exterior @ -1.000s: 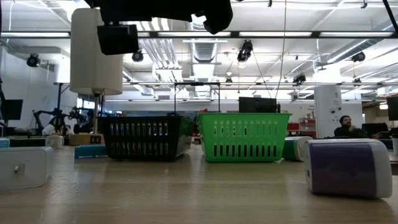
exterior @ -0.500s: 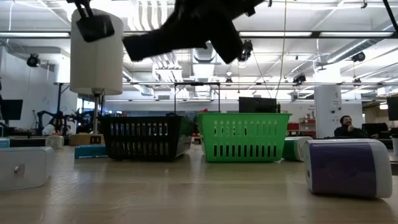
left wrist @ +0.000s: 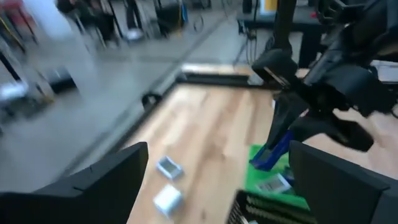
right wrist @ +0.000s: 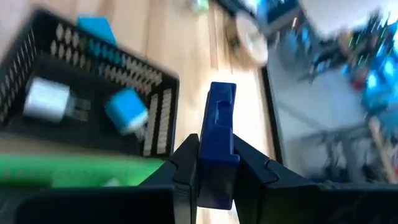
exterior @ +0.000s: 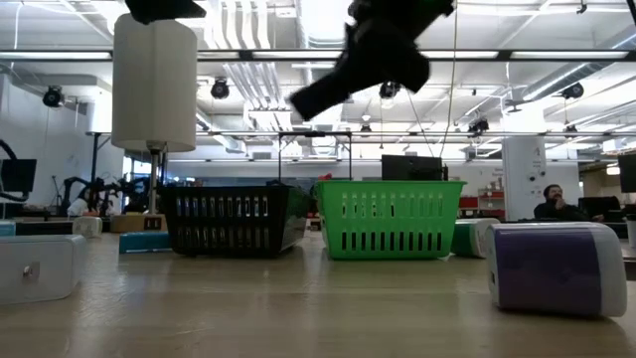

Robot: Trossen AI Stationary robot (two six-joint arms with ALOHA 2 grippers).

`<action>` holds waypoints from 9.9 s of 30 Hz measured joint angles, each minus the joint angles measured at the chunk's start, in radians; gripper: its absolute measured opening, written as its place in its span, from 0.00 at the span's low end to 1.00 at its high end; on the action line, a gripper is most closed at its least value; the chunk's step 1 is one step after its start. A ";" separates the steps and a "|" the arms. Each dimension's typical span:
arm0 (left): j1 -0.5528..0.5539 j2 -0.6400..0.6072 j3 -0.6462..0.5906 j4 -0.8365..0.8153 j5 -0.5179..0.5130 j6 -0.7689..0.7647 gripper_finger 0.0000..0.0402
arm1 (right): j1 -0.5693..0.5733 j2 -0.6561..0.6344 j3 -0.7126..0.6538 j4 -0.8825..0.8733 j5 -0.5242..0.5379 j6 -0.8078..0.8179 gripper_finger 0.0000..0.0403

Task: Pick & Place Office items
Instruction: Put the blue timer into the green bin, then put the white timer into the green bin

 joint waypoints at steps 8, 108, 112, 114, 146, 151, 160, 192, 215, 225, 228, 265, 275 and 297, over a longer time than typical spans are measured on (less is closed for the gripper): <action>-0.013 0.003 -0.148 0.415 -0.061 0.280 0.97 | 0.006 -0.097 0.000 -0.214 -0.128 0.459 0.13; -0.012 -0.013 -0.156 0.452 0.005 0.049 0.97 | 0.308 -0.102 -0.059 -0.653 0.167 1.033 0.30; -0.011 0.013 -0.156 0.453 0.005 0.047 0.97 | 0.391 -0.164 -0.142 -0.718 0.299 1.235 0.30; -0.010 0.028 -0.156 0.458 0.005 0.047 0.97 | 0.417 -0.194 -0.188 -0.718 0.350 1.308 0.31; 0.670 0.552 0.439 -0.330 0.604 -0.302 0.95 | 0.434 -0.610 -0.460 -0.707 0.483 1.552 0.33; 0.672 0.586 0.481 -0.380 0.608 -0.239 0.95 | 0.393 -0.678 -0.457 -0.683 0.391 1.533 0.34; 0.593 0.527 0.453 -0.350 0.611 -0.075 0.95 | 0.100 -0.709 -0.456 -0.101 0.010 0.651 0.33; 0.442 0.125 0.318 -0.351 0.623 -0.195 0.95 | -0.637 0.001 0.154 -0.473 -0.742 -0.594 0.41; 0.442 0.045 0.318 -0.351 0.626 -0.113 0.95 | -0.666 0.402 0.488 -0.638 -0.616 -0.853 0.70; 0.442 0.034 0.318 -0.350 0.626 -0.066 0.95 | -0.684 0.421 0.539 -0.633 -0.600 -0.887 0.70; 0.442 0.032 0.318 -0.350 0.626 -0.043 0.95 | -0.684 0.421 0.542 -0.646 -0.601 -0.904 0.70; 0.442 0.029 0.318 -0.350 0.625 0.012 0.95 | -0.673 0.421 0.484 -0.577 -0.616 -1.086 0.72; 0.442 0.029 0.318 -0.350 0.625 0.008 0.95 | -0.671 0.455 0.484 -0.557 -0.621 -1.142 0.71; 0.442 0.029 0.318 -0.351 0.626 0.008 0.95 | -0.660 0.485 0.492 -0.550 -0.583 -1.194 0.65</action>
